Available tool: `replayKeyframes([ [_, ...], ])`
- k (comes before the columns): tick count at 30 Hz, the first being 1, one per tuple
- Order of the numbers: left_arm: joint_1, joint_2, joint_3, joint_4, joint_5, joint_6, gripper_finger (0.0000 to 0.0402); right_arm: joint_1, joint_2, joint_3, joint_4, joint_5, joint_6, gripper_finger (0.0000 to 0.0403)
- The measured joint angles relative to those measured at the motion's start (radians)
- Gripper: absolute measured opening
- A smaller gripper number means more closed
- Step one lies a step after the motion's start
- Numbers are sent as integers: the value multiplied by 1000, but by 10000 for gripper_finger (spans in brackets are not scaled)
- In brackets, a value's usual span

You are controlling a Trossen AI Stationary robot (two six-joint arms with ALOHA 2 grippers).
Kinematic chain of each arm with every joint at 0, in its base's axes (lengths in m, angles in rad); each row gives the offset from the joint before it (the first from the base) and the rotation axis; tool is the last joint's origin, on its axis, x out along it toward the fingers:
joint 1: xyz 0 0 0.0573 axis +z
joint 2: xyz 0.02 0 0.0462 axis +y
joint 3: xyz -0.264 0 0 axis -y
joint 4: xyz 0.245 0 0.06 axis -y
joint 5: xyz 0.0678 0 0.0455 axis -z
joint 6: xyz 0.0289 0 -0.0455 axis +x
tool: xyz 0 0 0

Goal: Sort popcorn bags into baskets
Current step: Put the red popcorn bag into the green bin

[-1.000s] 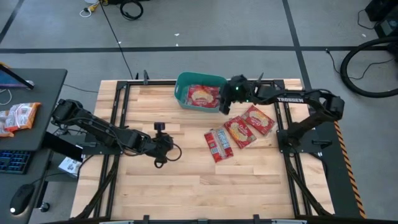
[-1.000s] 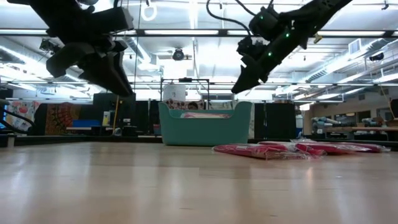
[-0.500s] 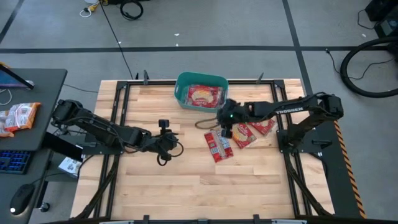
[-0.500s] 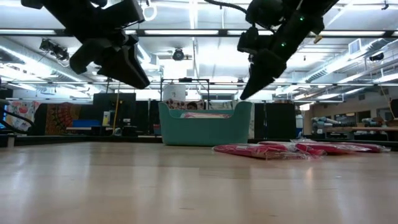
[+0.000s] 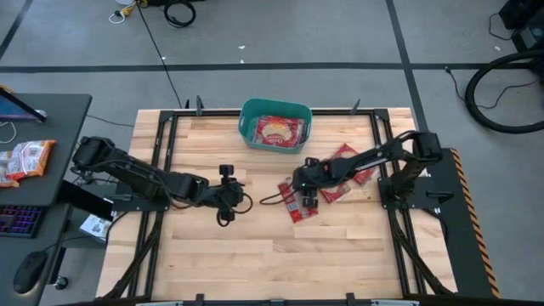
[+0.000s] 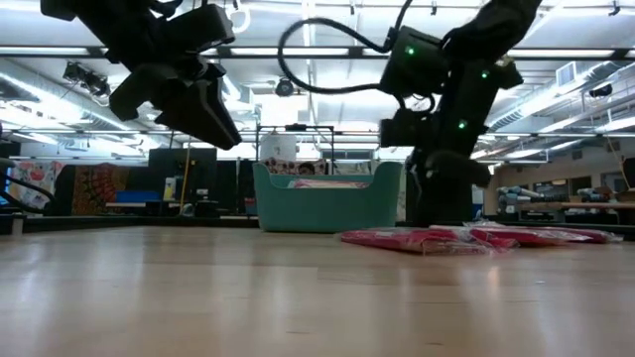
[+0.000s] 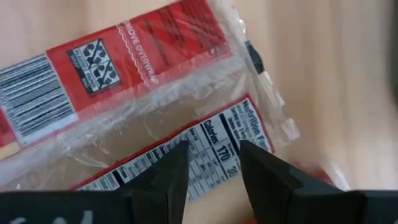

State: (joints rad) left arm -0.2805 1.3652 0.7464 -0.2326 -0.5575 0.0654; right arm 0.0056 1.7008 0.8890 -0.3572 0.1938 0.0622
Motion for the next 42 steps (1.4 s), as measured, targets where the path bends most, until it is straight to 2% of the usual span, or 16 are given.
replayKeyframes([
  [6, -19, 3, 0, -15, 24, 0, 135, 34, 108, 6, 330, -103, -101, 148],
  [11, -22, 3, 0, -22, 146, 37, 135, 40, 180, 56, 537, -192, -194, 148],
  [14, -22, 9, 0, -9, 197, 51, 135, 40, 176, 102, 505, -199, -236, 148],
  [18, -36, 45, 1, 12, 235, 51, 135, 40, 104, 127, 365, -123, -250, 148],
  [25, -80, 133, 1, 96, 201, 45, 141, 40, -5, 57, 282, -85, -240, 148],
  [28, -91, 169, 2, 171, 195, 26, 160, 40, -29, 8, 294, -76, -230, 148],
  [32, -97, 208, 1, 211, 191, 26, 200, 39, -44, -45, 317, -10, -193, 148],
  [36, -93, 241, 11, 247, 179, 47, 235, 38, -47, -75, 345, 1, -163, 148],
  [42, -95, 330, 91, 262, 157, 145, 246, 52, -44, -81, 375, -7, -133, 148],
])
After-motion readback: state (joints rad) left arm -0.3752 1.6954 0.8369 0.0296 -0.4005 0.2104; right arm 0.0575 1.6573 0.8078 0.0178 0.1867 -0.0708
